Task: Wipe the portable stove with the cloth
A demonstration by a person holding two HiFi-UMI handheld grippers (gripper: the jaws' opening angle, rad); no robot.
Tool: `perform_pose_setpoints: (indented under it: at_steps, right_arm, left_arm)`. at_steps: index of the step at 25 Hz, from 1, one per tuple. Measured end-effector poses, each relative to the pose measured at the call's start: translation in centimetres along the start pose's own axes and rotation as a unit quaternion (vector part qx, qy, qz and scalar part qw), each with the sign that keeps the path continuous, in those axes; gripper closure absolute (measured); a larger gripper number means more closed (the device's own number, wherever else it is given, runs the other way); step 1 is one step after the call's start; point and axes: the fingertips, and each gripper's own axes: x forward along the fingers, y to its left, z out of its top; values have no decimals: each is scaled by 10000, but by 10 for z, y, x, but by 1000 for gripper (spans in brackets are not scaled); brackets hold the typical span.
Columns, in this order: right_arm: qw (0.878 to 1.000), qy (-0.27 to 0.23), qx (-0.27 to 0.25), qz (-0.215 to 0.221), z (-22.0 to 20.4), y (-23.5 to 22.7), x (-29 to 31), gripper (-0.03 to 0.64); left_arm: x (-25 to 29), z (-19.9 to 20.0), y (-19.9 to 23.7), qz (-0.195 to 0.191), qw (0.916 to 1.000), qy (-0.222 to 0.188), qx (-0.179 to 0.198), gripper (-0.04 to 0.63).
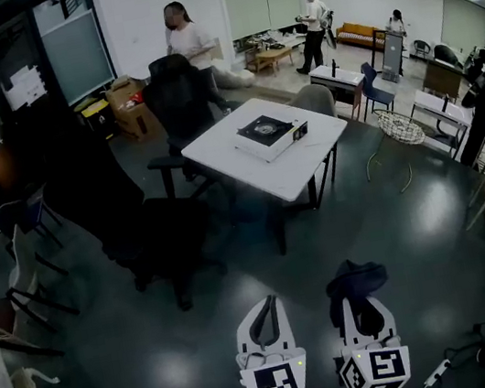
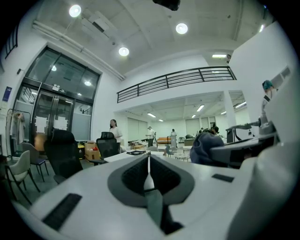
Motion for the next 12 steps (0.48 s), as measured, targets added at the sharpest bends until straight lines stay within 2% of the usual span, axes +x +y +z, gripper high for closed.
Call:
perform_pose_setpoints:
  at_steps: [3,12]
  right_arm:
    - [10000,13,-1,7,-1,3,9,528]
    - [10000,71,63,-21,-2,13,38,528]
  left_arm:
    - [7,1,5,-8,10000,19,-91,573]
    - [33,0,29,-56,9999,-74,52,574]
